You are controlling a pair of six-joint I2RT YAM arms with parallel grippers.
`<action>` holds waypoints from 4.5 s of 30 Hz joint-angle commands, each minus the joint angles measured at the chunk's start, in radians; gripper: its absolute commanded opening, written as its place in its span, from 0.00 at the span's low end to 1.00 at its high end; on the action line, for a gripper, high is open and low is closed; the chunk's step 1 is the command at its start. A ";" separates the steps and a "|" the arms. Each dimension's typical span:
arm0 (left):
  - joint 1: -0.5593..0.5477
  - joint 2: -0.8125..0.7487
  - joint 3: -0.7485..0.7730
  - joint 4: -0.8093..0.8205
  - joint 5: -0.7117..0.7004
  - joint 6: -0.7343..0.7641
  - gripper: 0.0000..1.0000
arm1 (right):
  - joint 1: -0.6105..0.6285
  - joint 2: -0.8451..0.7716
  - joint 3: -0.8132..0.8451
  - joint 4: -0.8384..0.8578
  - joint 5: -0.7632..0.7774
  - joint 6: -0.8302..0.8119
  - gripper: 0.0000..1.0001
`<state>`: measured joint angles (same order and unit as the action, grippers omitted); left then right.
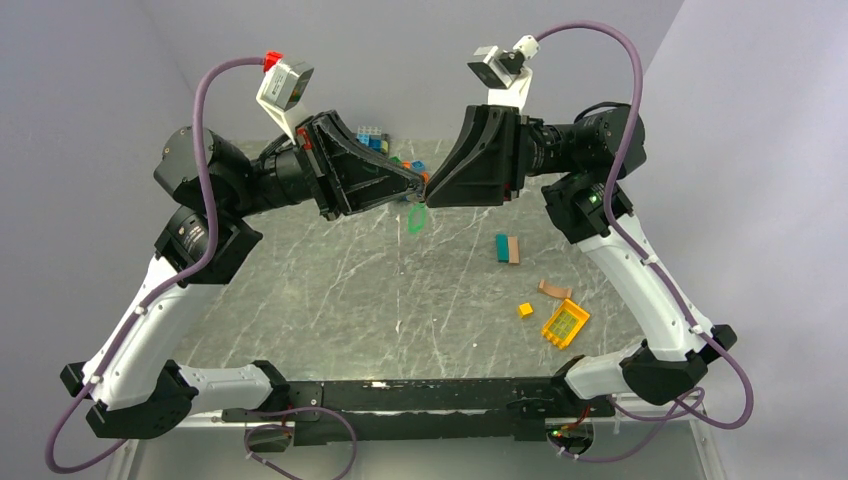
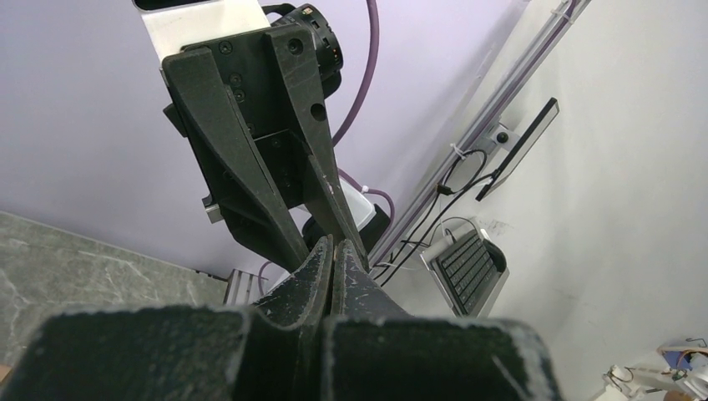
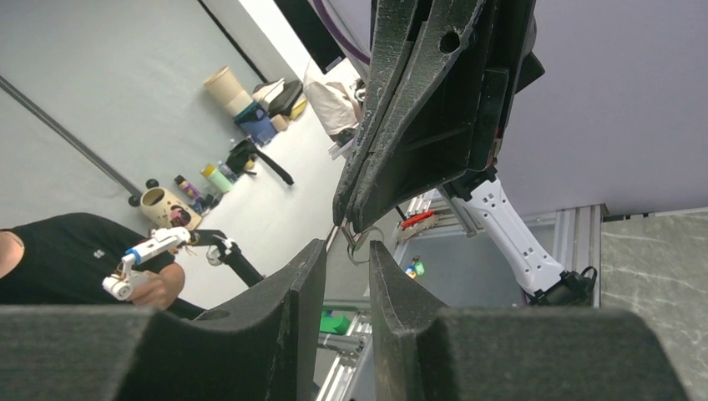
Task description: Remove the keys from the keyring
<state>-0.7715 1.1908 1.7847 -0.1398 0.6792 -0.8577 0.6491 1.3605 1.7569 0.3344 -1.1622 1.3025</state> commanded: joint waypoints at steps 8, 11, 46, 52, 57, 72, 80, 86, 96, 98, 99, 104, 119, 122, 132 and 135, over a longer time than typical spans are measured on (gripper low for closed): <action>0.004 -0.017 0.036 -0.006 -0.057 0.039 0.00 | 0.020 0.008 0.068 -0.093 -0.002 -0.085 0.27; 0.005 -0.016 0.041 -0.016 -0.059 0.044 0.00 | 0.020 0.011 0.073 -0.098 0.001 -0.091 0.24; 0.002 -0.169 -0.135 0.051 -0.433 -0.036 0.00 | 0.021 -0.069 0.104 -0.339 0.303 -0.395 0.00; -0.009 -0.177 -0.162 0.080 -0.476 -0.064 0.00 | 0.021 -0.088 0.070 -0.278 0.342 -0.381 0.00; -0.033 -0.168 -0.159 0.099 -0.509 -0.075 0.00 | 0.021 -0.092 0.064 -0.265 0.358 -0.380 0.00; -0.092 -0.140 -0.153 0.132 -0.546 -0.077 0.00 | 0.027 -0.091 0.046 -0.220 0.363 -0.351 0.00; -0.097 -0.141 -0.133 0.117 -0.546 -0.050 0.00 | 0.028 -0.090 0.042 -0.244 0.356 -0.348 0.10; -0.097 -0.146 -0.130 0.100 -0.547 -0.035 0.00 | 0.027 -0.079 0.070 -0.301 0.331 -0.368 0.69; -0.097 -0.134 -0.084 0.012 -0.512 0.007 0.00 | 0.027 -0.059 0.163 -0.551 0.354 -0.507 0.78; -0.097 -0.125 -0.047 -0.045 -0.507 0.021 0.00 | 0.027 -0.031 0.234 -0.647 0.360 -0.556 0.77; -0.098 -0.119 -0.028 -0.084 -0.513 0.031 0.00 | 0.027 -0.018 0.272 -0.691 0.361 -0.585 0.77; -0.097 -0.104 0.057 -0.247 -0.557 0.072 0.00 | 0.027 0.078 0.509 -1.001 0.369 -0.781 0.73; -0.097 -0.066 0.030 -0.261 -0.494 -0.009 0.00 | 0.029 0.080 0.464 -1.048 0.336 -0.848 0.55; -0.098 -0.058 0.028 -0.263 -0.484 -0.016 0.00 | 0.029 0.083 0.466 -1.038 0.326 -0.843 0.53; -0.098 -0.047 0.003 -0.240 -0.477 -0.023 0.00 | 0.034 0.076 0.424 -1.022 0.309 -0.837 0.41; -0.097 -0.042 -0.001 -0.235 -0.471 -0.024 0.00 | 0.035 0.075 0.415 -1.016 0.307 -0.833 0.39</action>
<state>-0.8654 1.1454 1.7885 -0.4232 0.1871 -0.8631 0.6800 1.4471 2.1818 -0.7128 -0.8398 0.4713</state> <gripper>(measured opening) 0.012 0.401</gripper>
